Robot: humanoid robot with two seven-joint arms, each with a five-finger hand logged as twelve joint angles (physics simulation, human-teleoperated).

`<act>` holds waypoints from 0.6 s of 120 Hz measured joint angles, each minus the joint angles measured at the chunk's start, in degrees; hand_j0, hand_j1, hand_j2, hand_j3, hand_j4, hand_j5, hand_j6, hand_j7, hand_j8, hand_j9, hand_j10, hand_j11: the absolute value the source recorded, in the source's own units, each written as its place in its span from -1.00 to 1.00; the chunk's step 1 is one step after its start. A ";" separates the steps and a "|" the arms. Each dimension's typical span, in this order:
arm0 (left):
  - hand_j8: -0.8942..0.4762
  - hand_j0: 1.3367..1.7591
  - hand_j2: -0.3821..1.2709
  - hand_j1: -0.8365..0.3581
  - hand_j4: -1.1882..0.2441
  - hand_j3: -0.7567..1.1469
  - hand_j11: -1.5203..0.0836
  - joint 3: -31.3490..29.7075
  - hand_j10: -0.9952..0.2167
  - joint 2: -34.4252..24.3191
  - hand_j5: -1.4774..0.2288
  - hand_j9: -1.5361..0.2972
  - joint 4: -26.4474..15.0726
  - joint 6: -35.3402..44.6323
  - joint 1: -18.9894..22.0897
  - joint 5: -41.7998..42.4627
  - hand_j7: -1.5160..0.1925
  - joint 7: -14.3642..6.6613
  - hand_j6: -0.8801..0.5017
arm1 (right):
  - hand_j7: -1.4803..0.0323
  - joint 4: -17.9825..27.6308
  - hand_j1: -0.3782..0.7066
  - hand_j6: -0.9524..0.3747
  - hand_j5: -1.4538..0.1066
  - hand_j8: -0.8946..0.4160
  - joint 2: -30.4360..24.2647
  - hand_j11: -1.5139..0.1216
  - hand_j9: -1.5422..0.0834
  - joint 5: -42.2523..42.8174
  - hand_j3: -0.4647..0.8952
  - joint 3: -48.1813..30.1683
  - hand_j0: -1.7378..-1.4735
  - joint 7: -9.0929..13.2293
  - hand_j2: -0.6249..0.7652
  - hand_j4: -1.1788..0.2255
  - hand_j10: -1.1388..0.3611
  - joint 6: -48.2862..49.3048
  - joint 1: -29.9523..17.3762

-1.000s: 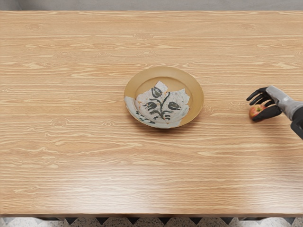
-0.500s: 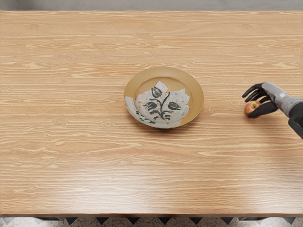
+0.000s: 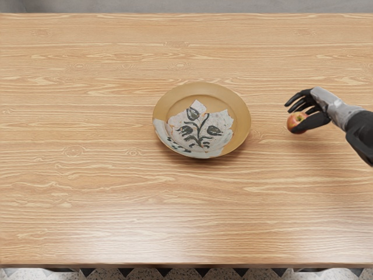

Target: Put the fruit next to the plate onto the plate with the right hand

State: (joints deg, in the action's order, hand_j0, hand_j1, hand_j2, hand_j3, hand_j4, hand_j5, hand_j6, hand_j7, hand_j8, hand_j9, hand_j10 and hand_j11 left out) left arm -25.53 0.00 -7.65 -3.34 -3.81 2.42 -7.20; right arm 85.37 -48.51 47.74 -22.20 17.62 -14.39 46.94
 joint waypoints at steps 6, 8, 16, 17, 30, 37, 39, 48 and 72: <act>-0.05 0.52 -0.48 0.49 0.32 -0.20 0.50 0.02 0.24 0.00 0.36 0.33 0.00 0.00 0.01 0.00 0.40 0.00 -0.08 | -0.07 0.29 0.19 -0.47 -0.14 -0.33 0.05 -0.10 -0.06 -0.21 -0.32 0.00 -0.40 0.06 0.25 -0.17 -0.13 0.02 0.41; -0.05 0.52 -0.48 0.49 0.32 -0.20 0.50 0.02 0.24 0.00 0.36 0.33 0.00 0.00 0.03 0.00 0.40 0.00 -0.08 | -0.07 0.36 0.20 -0.47 -0.14 -0.33 0.07 -0.10 -0.06 -0.31 -0.32 0.00 -0.40 0.08 0.24 -0.17 -0.13 0.06 0.58; -0.05 0.52 -0.48 0.49 0.32 -0.20 0.50 0.01 0.24 0.00 0.36 0.33 0.00 0.00 0.02 0.01 0.40 0.00 -0.08 | -0.07 0.55 0.20 -0.47 -0.14 -0.33 0.19 -0.09 -0.06 -0.98 -0.32 0.00 -0.40 0.13 0.25 -0.17 -0.13 0.58 1.26; -0.05 0.52 -0.48 0.49 0.32 -0.20 0.50 0.02 0.24 0.00 0.36 0.33 0.00 0.00 -0.01 0.01 0.40 0.00 -0.08 | -0.07 0.56 0.20 -0.47 -0.14 -0.33 0.26 -0.09 -0.06 -1.04 -0.32 0.00 -0.40 0.16 0.24 -0.17 -0.13 0.64 1.34; -0.05 0.52 -0.48 0.49 0.32 -0.20 0.50 0.00 0.24 0.00 0.36 0.33 0.00 0.00 -0.02 0.00 0.40 0.00 -0.08 | -0.07 0.69 0.20 -0.47 -0.13 -0.33 1.78 -0.09 -0.05 -1.56 -0.32 0.00 -0.40 1.20 0.25 -0.17 -0.14 1.11 2.41; -0.05 0.52 -0.48 0.49 0.32 -0.20 0.50 0.00 0.24 0.00 0.36 0.33 0.00 0.00 0.00 0.00 0.40 0.00 -0.08 | -0.07 0.72 0.19 -0.46 -0.14 -0.33 2.56 -0.09 -0.05 -1.71 -0.32 0.00 -0.40 1.66 0.24 -0.17 -0.13 1.24 3.01; -0.05 0.52 -0.48 0.49 0.32 -0.20 0.50 0.00 0.24 0.00 0.36 0.33 0.00 0.00 0.02 0.00 0.40 0.00 -0.08 | -0.07 0.73 0.19 -0.46 -0.14 -0.33 2.80 -0.09 -0.05 -1.73 -0.32 0.00 -0.40 1.90 0.23 -0.17 -0.13 1.26 3.19; -0.05 0.52 -0.48 0.49 0.32 -0.20 0.50 0.01 0.24 0.00 0.36 0.33 0.00 0.00 -0.05 0.00 0.40 0.00 -0.08 | -0.07 0.74 0.18 -0.46 -0.14 -0.33 3.84 -0.09 -0.05 -1.80 -0.32 0.00 -0.40 2.70 0.22 -0.17 -0.14 1.33 3.89; -0.05 0.52 -0.48 0.49 0.32 -0.20 0.50 0.02 0.24 0.00 0.36 0.33 0.00 0.00 -0.02 0.01 0.40 0.00 -0.08 | -0.06 0.78 0.17 -0.46 -0.14 -0.33 7.11 -0.09 -0.05 -1.88 -0.32 0.00 -0.40 3.84 0.20 -0.16 -0.14 1.38 5.40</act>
State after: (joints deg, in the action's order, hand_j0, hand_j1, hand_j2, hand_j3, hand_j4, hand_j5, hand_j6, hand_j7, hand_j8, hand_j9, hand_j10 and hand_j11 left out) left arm -25.51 0.00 -7.65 -3.34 -3.83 2.43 -7.21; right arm 86.15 -41.40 45.86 -22.21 21.46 -13.01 52.34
